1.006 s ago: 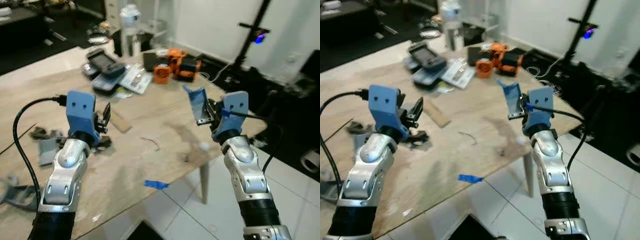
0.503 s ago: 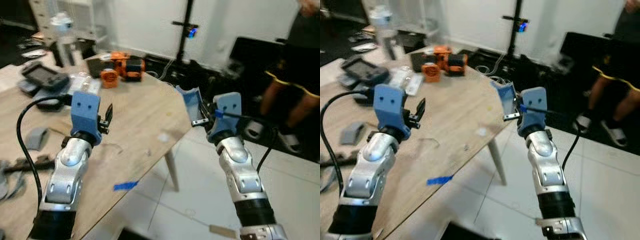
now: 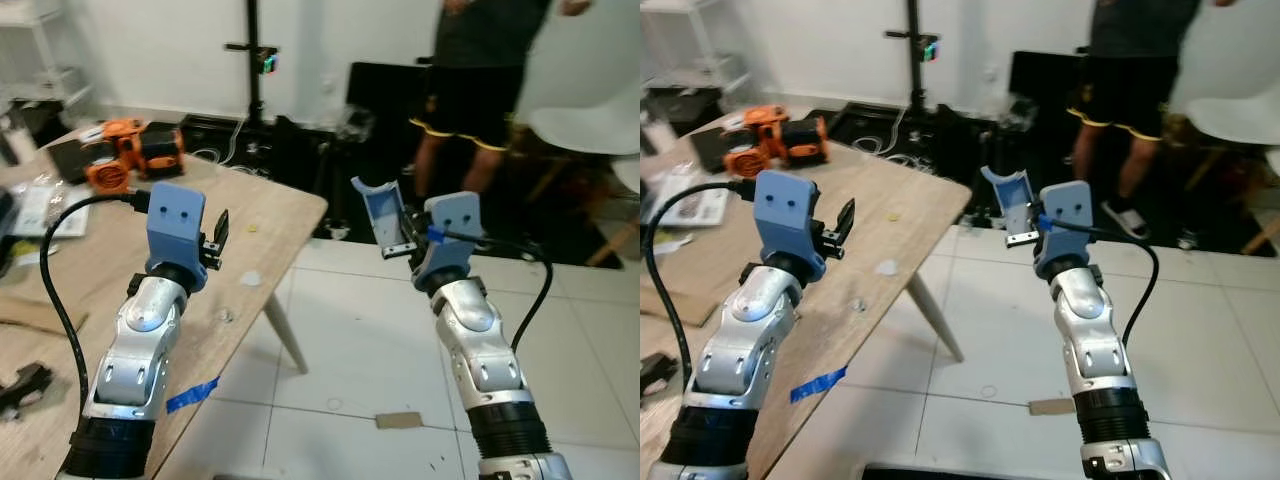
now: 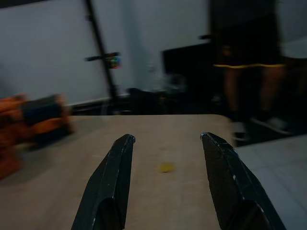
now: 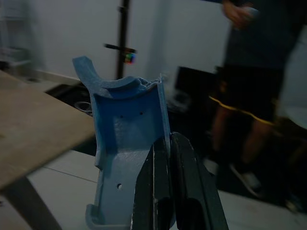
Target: Picking trash to rubbish bin
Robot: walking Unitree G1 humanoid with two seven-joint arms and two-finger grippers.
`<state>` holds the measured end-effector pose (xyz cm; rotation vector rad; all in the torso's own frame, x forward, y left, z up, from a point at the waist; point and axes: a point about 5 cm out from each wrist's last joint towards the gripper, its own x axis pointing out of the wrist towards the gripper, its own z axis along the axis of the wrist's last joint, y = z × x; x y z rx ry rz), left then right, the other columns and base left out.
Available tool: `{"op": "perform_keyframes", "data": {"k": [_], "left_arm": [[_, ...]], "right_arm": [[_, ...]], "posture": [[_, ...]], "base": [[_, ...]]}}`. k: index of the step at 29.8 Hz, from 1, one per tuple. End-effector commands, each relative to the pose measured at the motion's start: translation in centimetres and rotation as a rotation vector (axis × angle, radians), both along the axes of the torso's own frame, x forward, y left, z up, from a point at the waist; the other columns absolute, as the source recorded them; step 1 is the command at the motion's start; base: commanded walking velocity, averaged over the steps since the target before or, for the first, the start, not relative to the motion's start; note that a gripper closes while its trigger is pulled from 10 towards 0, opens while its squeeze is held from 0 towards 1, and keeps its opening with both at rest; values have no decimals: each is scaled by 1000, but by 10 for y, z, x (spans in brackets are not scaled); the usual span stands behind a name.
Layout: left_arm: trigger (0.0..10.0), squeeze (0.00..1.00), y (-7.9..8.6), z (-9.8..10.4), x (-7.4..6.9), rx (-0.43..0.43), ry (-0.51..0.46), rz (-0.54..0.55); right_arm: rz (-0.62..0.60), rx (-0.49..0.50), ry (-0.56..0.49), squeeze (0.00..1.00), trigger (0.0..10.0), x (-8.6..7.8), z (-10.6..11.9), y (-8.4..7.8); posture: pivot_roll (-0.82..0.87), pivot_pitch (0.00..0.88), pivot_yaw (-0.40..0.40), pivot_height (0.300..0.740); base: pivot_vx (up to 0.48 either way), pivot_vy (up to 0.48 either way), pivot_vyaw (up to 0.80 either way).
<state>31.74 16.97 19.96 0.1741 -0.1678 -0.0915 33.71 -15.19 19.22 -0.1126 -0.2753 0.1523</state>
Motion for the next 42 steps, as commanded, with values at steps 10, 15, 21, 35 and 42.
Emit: {"op": "perform_keyframes", "data": {"k": [10, 15, 21, 35, 42], "left_arm": [[10000, 0, 3, -3, 1, 13, 10, 19], [10000, 0, 3, -2, 1, 11, 5, 23], [10000, 0, 3, -1, 1, 11, 3, 27], [10000, 0, 4, -1, 2, 15, 2, 34], [10000, 0, 2, 0, 2, 30, 1, 27]], "right_arm": [[-4, 2, 13, 0, 10000, -1, -3, 0], [-6, 35, 25, 0, 10000, 0, -5, 0], [-6, 44, 28, 0, 10000, 1, -5, -1], [-1, 58, 40, 0, 10000, 3, -6, 0], [-1, 65, 50, 0, 10000, 2, -8, 2]], "posture": [[33, 106, 8, 740], [37, 106, 5, 740], [40, 105, 3, 740], [44, 103, -2, 740], [45, 105, -2, 740]], "base": [[0, 0, -800], [0, 0, -800], [0, 0, -800], [0, 0, -800], [0, 0, -800]]}}
